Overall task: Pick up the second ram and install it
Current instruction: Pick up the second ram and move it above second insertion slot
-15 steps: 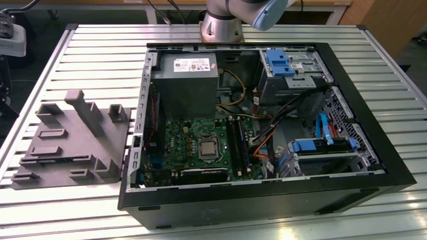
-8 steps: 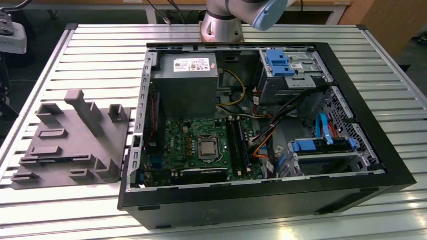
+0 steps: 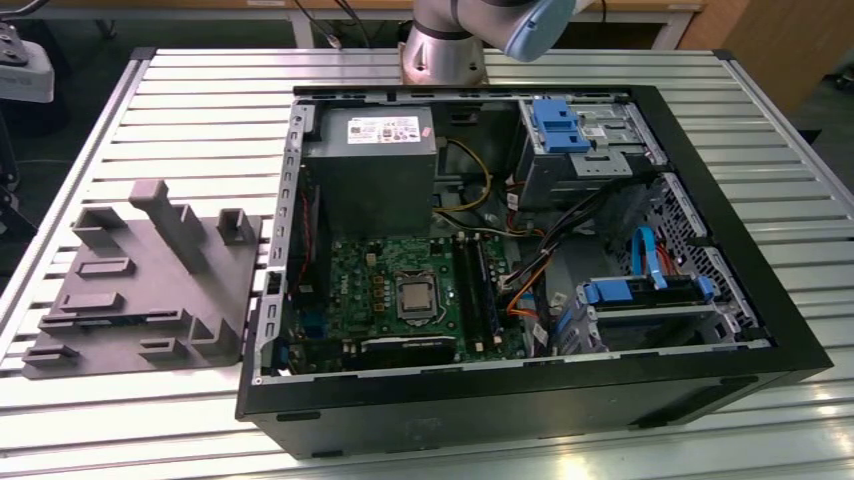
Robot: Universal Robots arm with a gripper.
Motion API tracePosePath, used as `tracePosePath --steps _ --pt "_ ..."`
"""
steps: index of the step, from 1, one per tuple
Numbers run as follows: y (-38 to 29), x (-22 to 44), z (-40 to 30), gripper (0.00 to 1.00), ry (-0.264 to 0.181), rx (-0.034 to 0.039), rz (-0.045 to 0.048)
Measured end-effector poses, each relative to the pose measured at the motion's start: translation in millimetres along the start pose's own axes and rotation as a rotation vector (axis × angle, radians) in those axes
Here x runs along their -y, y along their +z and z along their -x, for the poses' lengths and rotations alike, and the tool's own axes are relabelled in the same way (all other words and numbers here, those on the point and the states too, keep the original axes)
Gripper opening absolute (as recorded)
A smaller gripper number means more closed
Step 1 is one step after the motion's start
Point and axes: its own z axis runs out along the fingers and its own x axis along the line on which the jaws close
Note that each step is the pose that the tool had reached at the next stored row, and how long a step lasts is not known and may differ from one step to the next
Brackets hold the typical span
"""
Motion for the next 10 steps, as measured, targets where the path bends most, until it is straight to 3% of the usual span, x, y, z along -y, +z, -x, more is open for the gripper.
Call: tracePosePath --steps 10 --pt "3.7 0.1 -0.1 0.11 -0.019 -0.0007 0.0006"
